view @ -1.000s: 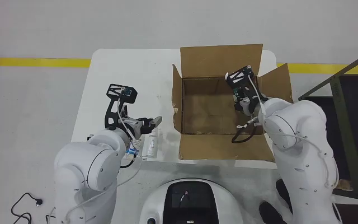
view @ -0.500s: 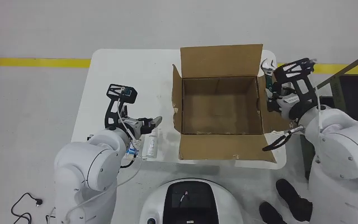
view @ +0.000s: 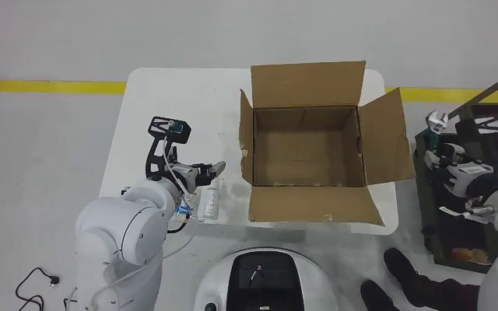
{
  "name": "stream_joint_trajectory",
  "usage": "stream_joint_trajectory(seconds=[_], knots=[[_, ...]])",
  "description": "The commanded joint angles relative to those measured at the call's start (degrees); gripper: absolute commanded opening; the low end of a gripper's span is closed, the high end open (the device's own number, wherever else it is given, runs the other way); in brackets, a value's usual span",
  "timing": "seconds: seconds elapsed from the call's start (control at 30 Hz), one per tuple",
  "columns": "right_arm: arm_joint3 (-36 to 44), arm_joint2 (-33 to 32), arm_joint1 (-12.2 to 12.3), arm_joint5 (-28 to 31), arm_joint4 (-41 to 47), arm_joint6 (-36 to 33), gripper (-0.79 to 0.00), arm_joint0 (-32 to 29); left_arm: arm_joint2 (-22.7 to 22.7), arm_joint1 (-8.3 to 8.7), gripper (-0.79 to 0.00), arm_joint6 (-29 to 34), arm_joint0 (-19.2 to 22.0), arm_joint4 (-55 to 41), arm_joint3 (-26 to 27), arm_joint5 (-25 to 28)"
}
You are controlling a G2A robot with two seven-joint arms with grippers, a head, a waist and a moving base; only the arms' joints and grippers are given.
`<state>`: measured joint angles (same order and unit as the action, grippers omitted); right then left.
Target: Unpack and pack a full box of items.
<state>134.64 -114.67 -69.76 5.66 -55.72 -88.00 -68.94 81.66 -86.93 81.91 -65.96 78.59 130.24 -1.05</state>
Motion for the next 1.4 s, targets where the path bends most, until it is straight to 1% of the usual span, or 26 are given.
stream_joint_trajectory(seconds=[0.0,0.2,0.37,0.53,0.63,0.8,0.9,1.0,1.17,1.37], knots=[[0.0,-3.2,0.4,0.1,1.6,0.0,-0.785,-1.6,0.0,0.00,0.000,0.0,0.0,0.0,0.0,0.0],[0.0,-10.5,1.3,0.3,4.4,0.0,-0.785,-8.2,0.0,0.00,0.000,0.0,0.0,0.0,0.0,0.0],[0.0,-13.6,1.6,0.6,7.2,0.0,-0.785,-15.0,0.0,0.00,0.000,0.0,0.0,0.0,0.0,0.0],[0.0,-13.3,1.4,0.3,8.1,2.2,-0.785,-21.7,0.0,0.00,0.000,0.0,0.0,0.0,0.0,0.0],[0.0,-11.9,1.2,-0.1,8.0,5.1,-0.785,-25.5,0.0,0.00,0.000,0.0,0.0,0.0,0.0,0.0],[-0.8,-8.2,0.8,-0.7,5.1,11.1,-0.785,-30.9,0.0,0.00,0.000,0.0,0.0,0.0,0.0,0.0],[-2.7,-5.2,0.8,0.7,1.4,15.5,-0.785,-32.2,0.0,0.00,0.000,0.0,0.0,0.0,0.0,0.0],[-6.0,-2.5,0.9,1.2,-0.3,18.8,-0.785,-31.7,0.0,0.00,0.000,0.0,0.0,0.0,0.0,0.0],[-10.1,1.5,1.3,2.5,-2.0,21.2,-0.785,-28.7,0.0,0.00,0.000,0.0,0.0,0.0,0.0,0.0],[-14.5,6.1,1.7,2.8,-4.3,21.4,-0.785,-25.4,0.0,0.00,0.000,0.0,0.0,0.0,0.0,0.0]])
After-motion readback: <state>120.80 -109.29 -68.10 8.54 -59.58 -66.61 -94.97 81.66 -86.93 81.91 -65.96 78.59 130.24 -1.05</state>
